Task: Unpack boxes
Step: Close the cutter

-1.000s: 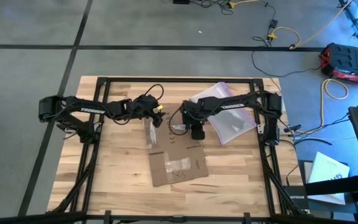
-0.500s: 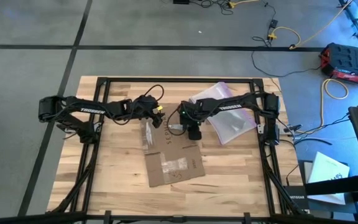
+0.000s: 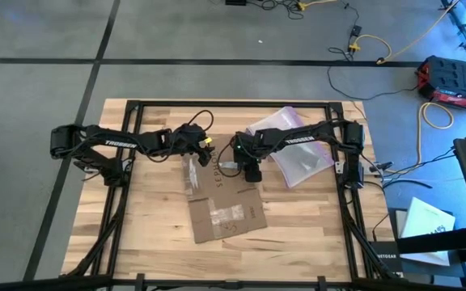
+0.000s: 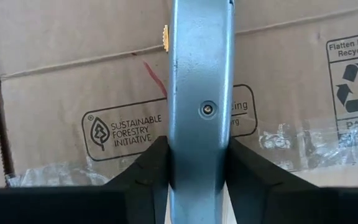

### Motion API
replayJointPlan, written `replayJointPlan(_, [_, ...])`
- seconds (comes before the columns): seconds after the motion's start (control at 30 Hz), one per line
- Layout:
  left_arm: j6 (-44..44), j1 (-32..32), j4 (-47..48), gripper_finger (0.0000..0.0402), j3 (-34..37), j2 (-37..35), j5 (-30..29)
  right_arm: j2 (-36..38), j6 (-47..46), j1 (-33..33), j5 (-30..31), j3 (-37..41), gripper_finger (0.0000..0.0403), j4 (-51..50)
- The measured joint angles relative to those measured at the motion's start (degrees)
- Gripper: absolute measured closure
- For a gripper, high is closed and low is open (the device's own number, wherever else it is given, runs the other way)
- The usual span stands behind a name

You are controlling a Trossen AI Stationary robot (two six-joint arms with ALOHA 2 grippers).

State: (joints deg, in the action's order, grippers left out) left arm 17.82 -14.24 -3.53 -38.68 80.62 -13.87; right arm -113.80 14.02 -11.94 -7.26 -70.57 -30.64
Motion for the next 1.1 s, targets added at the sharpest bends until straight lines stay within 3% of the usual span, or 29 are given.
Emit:
replayJointPlan(0.3, [1.36, 0.02, -0.97, 0.0146, 0.0, -0.53, -0.02, 0.85, -1.4, 0.02, 2.08, 0.02, 0.0299, -0.9])
replayJointPlan(0.47, [-1.17, -0.24, -3.91, 0.0161, -0.04, -4.91, -0.28, 4.61, -5.83, -0.12, 2.37, 0.59, 0.0299, -0.97])
replayJointPlan(0.57, [-1.73, -1.23, -3.22, 0.0162, 0.0, -7.93, -0.41, 7.99, -8.18, -0.13, 1.5, 1.98, 0.0299, 4.63])
replayJointPlan(0.77, [-1.64, -2.04, -3.59, 0.0163, -0.02, -14.48, -0.5, 14.2, -15.74, -0.11, -0.86, 12.45, 0.0299, 23.28])
replayJointPlan(1.0, [-3.2, -1.2, -4.98, 0.0163, -0.04, -16.87, 3.53, 16.9, -26.55, -0.09, -1.81, 28.69, 0.0299, 62.1])
replayJointPlan(1.1, [-7.05, 0.61, -4.76, 0.0163, -0.02, -16.87, 3.61, 15.32, -28.83, -0.09, 1.65, 34.78, 0.0299, 77.03])
